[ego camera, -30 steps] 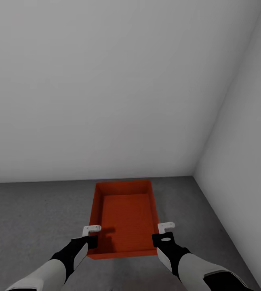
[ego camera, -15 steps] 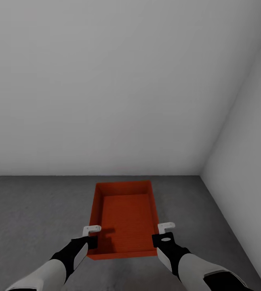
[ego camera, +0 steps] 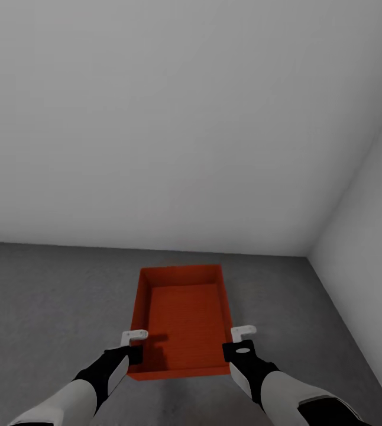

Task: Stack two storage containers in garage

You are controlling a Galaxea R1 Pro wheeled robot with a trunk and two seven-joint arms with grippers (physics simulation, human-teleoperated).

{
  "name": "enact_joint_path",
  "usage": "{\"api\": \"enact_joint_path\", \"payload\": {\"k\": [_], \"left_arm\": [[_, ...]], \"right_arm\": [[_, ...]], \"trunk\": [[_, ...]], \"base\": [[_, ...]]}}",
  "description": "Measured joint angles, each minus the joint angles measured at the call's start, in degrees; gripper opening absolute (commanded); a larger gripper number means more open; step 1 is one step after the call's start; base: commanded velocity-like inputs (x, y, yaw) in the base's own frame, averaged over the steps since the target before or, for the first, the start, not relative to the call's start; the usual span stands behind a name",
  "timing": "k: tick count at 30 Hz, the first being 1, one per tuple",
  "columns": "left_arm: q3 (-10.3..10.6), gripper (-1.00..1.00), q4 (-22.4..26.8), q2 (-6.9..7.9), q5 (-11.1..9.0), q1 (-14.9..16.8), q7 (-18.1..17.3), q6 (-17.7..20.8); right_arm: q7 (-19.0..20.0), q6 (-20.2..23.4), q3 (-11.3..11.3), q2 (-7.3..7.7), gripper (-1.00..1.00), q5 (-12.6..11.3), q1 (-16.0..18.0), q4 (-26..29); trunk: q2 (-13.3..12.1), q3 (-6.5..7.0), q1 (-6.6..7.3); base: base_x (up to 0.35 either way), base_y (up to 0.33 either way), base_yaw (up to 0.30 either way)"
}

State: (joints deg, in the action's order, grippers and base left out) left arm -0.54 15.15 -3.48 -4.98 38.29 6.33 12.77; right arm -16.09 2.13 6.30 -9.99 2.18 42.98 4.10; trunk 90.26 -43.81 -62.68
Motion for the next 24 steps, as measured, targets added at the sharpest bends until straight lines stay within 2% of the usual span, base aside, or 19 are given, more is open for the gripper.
{"api": "enact_joint_path", "payload": {"k": [15, 24], "left_arm": [[-0.03, -1.0, 0.03, 0.0, 0.07, 0.0, -0.04, -0.11], [-0.09, -1.0, 0.06, 0.01, 0.2, 0.01, -0.18, -0.89]], "right_arm": [[-0.02, -0.12, 0.0, 0.0, -1.0, 0.01, 0.0, 0.01], [-0.14, -0.97, 0.1, 0.0, -1.0, -0.03, -0.01, -0.01]], "trunk": [[6.02, -3.82, -3.3], [6.03, -3.94, -3.3]], "base": [[0.0, 0.0, 0.147], [0.0, 0.0, 0.001]]}}
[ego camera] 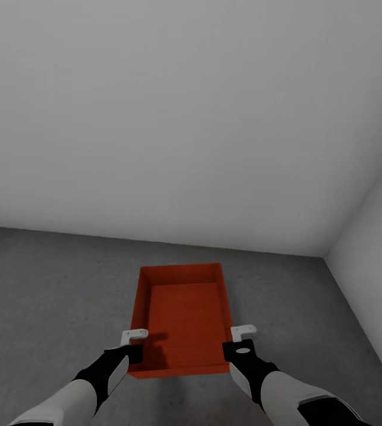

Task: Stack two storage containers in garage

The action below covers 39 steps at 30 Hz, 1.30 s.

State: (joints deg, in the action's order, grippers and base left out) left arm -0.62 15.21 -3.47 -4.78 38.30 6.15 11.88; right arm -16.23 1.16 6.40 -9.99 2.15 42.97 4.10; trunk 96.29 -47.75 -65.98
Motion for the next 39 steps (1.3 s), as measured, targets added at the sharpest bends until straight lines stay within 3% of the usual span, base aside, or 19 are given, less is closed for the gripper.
{"api": "enact_joint_path", "payload": {"k": [13, 39], "left_arm": [[0.12, -1.0, -0.02, 0.01, -0.1, 0.01, -0.07, -0.91], [0.18, -1.0, 0.02, 0.01, -0.16, 0.0, 0.01, -0.52]], "right_arm": [[-0.14, -0.81, 0.17, 0.01, -1.0, -0.03, -0.01, 0.02], [-0.09, -0.51, 0.12, 0.0, -1.0, -0.06, -0.01, -0.01]], "trunk": [[0.0, 0.0, 0.0], [0.0, -0.33, 0.0]], "base": [[0.0, 0.0, -0.189], [0.0, 0.0, -0.006]]}}
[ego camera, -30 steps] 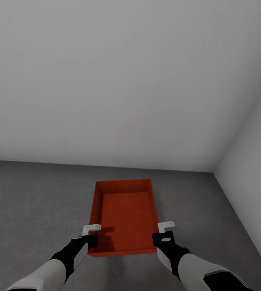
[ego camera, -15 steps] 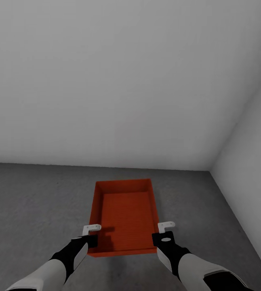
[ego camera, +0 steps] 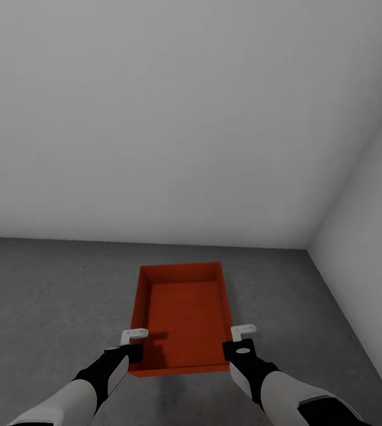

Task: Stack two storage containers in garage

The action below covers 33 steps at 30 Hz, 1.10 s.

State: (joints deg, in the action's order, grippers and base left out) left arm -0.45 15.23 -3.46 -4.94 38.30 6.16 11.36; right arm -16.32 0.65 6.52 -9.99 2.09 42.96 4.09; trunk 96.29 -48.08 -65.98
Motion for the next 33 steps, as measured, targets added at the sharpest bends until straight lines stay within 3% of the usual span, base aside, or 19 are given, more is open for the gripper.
{"api": "enact_joint_path", "payload": {"k": [33], "left_arm": [[0.02, -1.0, -0.06, 0.0, -0.1, 0.0, 0.08, 0.36]], "right_arm": [[0.06, 0.39, -0.04, 0.0, -1.0, 0.02, 0.01, 0.0]], "trunk": [[0.0, -3.05, 0.0]], "base": [[0.0, 0.0, 0.0]]}}
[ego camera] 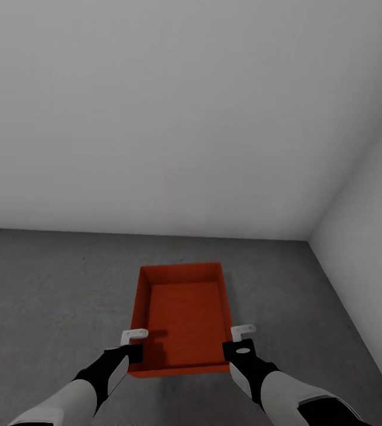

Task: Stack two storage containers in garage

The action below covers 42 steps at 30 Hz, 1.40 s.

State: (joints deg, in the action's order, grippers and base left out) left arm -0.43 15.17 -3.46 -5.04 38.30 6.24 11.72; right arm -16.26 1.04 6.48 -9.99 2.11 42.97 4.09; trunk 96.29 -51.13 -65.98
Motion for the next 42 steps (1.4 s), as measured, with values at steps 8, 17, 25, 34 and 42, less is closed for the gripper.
{"api": "enact_joint_path", "payload": {"k": [8, 17, 25, 34, 42], "left_arm": [[-0.05, -1.0, 0.03, 0.0, 0.1, 0.0, -0.06, -0.27], [0.03, -1.0, 0.03, 0.0, 0.03, 0.0, -0.08, -0.61], [0.06, -1.0, 0.05, 0.01, 0.01, 0.0, -0.08, -0.75], [0.05, -1.0, 0.05, 0.01, 0.03, 0.0, -0.08, -0.67], [0.07, -1.0, 0.04, 0.01, 0.0, 0.0, -0.08, -0.76]], "right_arm": [[-0.05, -0.26, 0.03, 0.0, -1.0, -0.01, 0.0, 0.01], [-0.11, -0.57, 0.05, 0.0, -1.0, 0.04, -0.01, 0.01], [-0.14, -0.71, 0.11, 0.0, -1.0, -0.01, -0.01, 0.01], [-0.13, -0.65, 0.12, 0.0, -1.0, -0.03, -0.01, 0.01], [-0.14, -0.71, 0.1, 0.0, -1.0, 0.0, -0.01, 0.01]], "trunk": [[0.0, -0.71, 0.0], [0.0, -1.01, 0.0], [0.0, -1.46, 0.0], [0.0, -2.27, 0.0], [0.0, -2.95, 0.0]], "base": [[0.0, 0.0, 0.0], [0.0, 0.0, 0.0], [0.0, 0.0, 0.0], [0.0, 0.0, 0.0], [0.0, 0.0, 0.0]]}}
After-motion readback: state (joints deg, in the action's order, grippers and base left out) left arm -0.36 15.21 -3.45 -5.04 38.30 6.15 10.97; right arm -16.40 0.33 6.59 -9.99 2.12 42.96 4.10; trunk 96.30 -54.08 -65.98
